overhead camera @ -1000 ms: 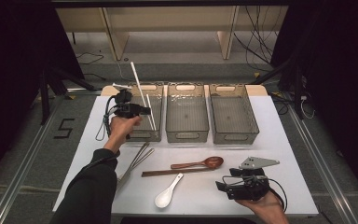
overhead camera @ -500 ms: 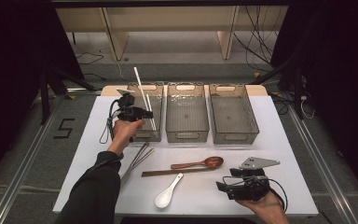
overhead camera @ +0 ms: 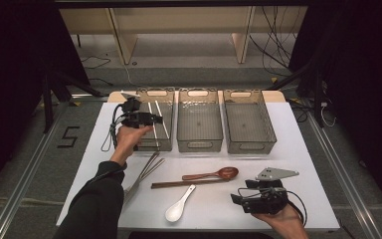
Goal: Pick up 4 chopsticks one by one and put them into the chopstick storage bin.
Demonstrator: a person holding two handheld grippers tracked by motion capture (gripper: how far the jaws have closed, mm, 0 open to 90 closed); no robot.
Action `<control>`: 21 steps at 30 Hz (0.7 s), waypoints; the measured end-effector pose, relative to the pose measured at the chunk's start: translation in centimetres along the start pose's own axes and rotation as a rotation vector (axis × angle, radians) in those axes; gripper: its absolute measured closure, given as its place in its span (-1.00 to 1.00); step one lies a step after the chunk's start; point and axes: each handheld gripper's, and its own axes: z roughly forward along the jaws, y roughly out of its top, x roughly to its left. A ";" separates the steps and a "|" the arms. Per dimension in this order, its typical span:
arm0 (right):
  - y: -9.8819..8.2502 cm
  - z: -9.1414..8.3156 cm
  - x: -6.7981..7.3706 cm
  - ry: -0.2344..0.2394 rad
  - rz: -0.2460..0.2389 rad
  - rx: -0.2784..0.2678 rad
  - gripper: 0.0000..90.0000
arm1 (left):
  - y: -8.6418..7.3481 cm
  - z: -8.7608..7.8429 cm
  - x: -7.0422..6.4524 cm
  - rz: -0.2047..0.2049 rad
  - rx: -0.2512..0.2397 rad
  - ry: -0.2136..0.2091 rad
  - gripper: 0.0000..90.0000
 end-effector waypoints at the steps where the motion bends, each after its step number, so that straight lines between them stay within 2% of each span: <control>1: 0.0 0.0 0.0 -0.001 0.001 0.001 -0.41 | 0.1 -0.2 -0.1 0.007 -0.003 0.000 0.02; 3: 0.0 0.0 0.0 -0.001 0.000 0.001 -0.41 | 0.1 -0.8 -0.3 0.030 -0.003 0.010 -0.08; 4: 0.0 0.0 0.0 -0.001 0.001 0.000 -0.41 | 0.0 -1.3 -0.5 0.054 0.002 0.008 -0.12; 5: 0.0 0.0 0.0 -0.002 0.001 -0.002 -0.41 | 0.0 -1.3 -0.5 0.054 0.002 0.008 -0.15; 7: 0.0 -0.1 -0.1 0.001 0.001 -0.001 -0.41 | -0.2 -2.0 -0.9 0.087 0.011 -0.008 -0.21; 8: 0.0 0.0 -0.1 0.000 0.001 -0.001 -0.41 | -0.5 -2.6 -1.4 0.130 0.017 -0.026 -0.25; 9: 0.0 0.0 -0.1 0.000 0.001 -0.001 -0.41 | -0.7 -2.9 -1.6 0.150 0.025 -0.041 -0.28; 11: 0.0 0.0 -0.1 0.001 0.001 0.000 -0.41 | -0.9 -3.2 -1.9 0.162 0.031 -0.057 -0.36; 13: 0.0 0.0 -0.1 0.000 0.001 -0.002 -0.41 | -1.4 -3.6 -2.4 0.212 0.044 -0.065 -0.38; 14: 0.0 0.0 -0.1 -0.002 0.001 -0.003 -0.41 | -2.0 -4.1 -3.0 0.261 0.052 -0.067 -0.41; 15: 0.0 -0.1 -0.1 -0.003 0.002 -0.006 -0.41 | -2.0 -4.1 -3.0 0.261 0.052 -0.067 -0.41; 16: 0.0 -0.1 -0.1 -0.004 -0.001 -0.009 -0.41 | -2.6 -4.5 -3.5 0.306 0.056 -0.068 -0.41; 17: 0.0 -0.1 -0.1 -0.004 -0.001 -0.009 -0.41 | -2.6 -4.5 -3.5 0.306 0.056 -0.068 -0.42; 21: -0.1 -0.2 -0.1 -0.001 0.003 -0.007 -0.41 | -4.3 -4.9 -4.4 0.408 0.105 -0.067 -0.43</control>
